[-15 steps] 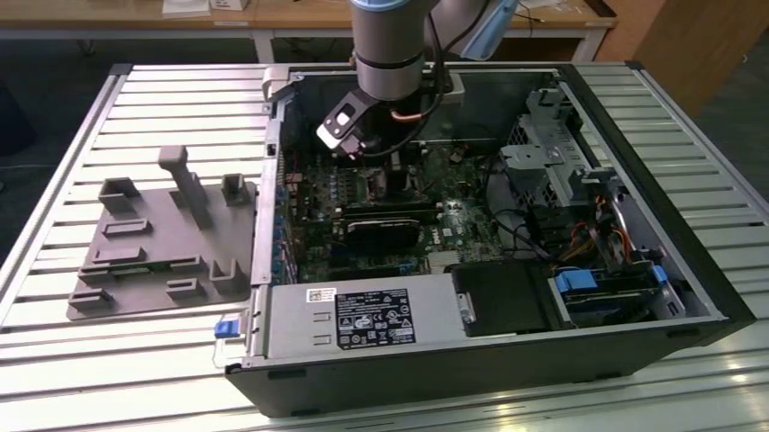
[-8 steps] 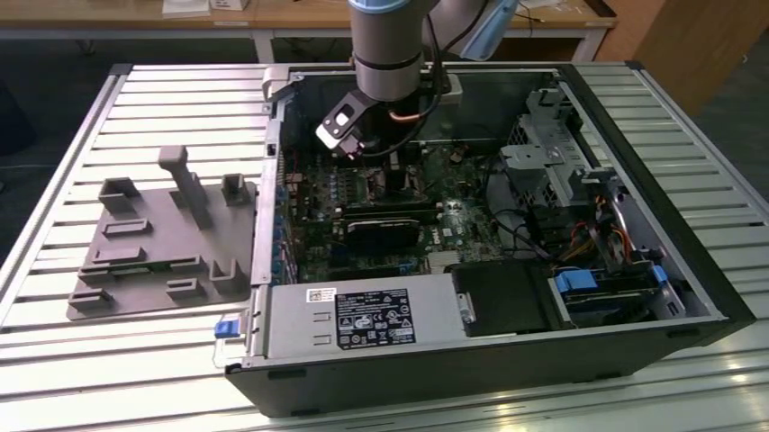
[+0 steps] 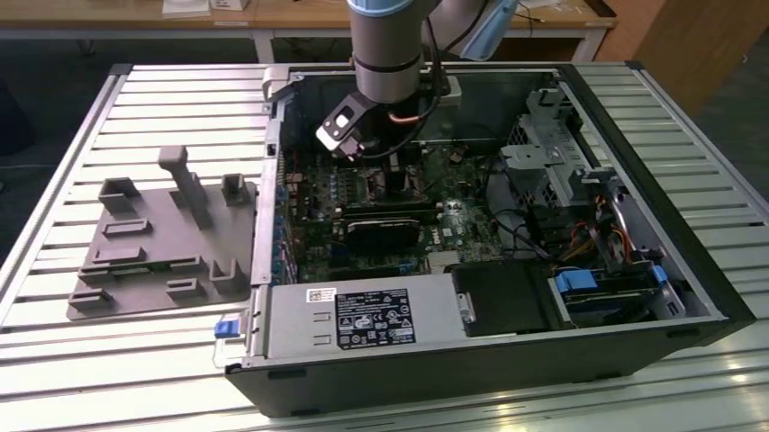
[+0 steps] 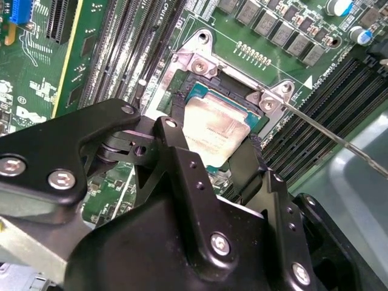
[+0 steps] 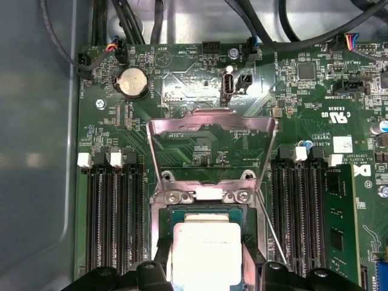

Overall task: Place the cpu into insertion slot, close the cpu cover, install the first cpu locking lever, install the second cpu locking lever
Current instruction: 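Place the cpu into insertion slot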

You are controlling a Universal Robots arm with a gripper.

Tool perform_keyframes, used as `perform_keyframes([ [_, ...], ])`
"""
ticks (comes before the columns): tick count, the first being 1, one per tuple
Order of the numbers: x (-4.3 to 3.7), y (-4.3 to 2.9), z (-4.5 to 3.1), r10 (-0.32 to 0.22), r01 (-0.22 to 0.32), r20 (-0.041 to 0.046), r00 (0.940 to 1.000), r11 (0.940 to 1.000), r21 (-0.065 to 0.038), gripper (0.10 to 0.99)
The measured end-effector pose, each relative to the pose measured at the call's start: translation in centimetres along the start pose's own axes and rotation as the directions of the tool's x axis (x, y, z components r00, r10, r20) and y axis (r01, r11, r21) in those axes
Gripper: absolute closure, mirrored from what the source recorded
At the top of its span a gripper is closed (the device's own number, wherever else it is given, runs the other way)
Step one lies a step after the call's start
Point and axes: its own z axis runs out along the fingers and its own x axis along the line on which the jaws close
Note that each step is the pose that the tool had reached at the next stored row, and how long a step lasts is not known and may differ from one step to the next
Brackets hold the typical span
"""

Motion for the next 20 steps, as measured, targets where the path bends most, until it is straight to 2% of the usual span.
perform_keyframes([
  [20,0.01,-0.02,0.16,0.0,0.0,0.0,1.0,1.0,0.0,0.549],
])
